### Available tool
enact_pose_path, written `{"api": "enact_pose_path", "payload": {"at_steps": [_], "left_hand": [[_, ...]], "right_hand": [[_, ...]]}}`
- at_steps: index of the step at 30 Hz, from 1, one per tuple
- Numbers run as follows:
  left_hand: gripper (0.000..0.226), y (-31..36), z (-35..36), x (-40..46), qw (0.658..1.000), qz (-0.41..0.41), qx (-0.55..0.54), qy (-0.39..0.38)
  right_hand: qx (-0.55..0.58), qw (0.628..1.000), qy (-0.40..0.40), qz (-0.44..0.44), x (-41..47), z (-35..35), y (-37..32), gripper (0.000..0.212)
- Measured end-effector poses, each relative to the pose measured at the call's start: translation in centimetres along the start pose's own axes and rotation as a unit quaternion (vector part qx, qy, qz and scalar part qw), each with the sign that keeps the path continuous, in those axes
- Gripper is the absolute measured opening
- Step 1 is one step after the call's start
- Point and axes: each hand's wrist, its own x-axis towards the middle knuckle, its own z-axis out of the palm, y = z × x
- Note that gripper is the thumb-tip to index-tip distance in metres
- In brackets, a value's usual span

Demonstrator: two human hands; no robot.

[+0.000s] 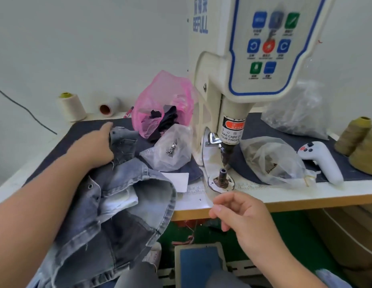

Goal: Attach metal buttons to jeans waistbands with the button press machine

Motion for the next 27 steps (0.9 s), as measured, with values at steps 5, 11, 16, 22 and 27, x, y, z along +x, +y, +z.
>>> {"api": "enact_pose_path", "payload": {"at_steps": [5, 11, 16, 22, 27], "left_hand": [[0.083, 0.7, 0.4, 0.8, 0.988, 0.003, 0.13, 0.084], [0.028, 7.3, 1.8, -0.9, 0.976, 0.192, -0.019, 0.102], [0.027, 9.4, 6.4, -0.2, 0.984, 0.174, 0.018, -0.042], [0.035, 9.6, 8.5, 1.7, 0.983, 0.17, 0.048, -0.046], [0.032, 10.5, 9.1, 2.2, 0.974, 0.167, 0.152, -0.002]], "right_hand": [[-0.053, 0.989, 0.129, -0.053, 2.0, -3.6, -0.4, 0.015], [-0.266, 0.931, 0.234, -0.087, 7.9, -8.4, -0.7, 0.023], [-0.481, 0.842, 0.232, -0.07, 9.7, -9.5, 2.2, 0.022], [-0.505, 0.813, 0.277, -0.086, 9.8, -9.4, 3.8, 0.021], [-0.506, 0.816, 0.273, -0.059, 9.9, -9.2, 3.5, 0.022]]}}
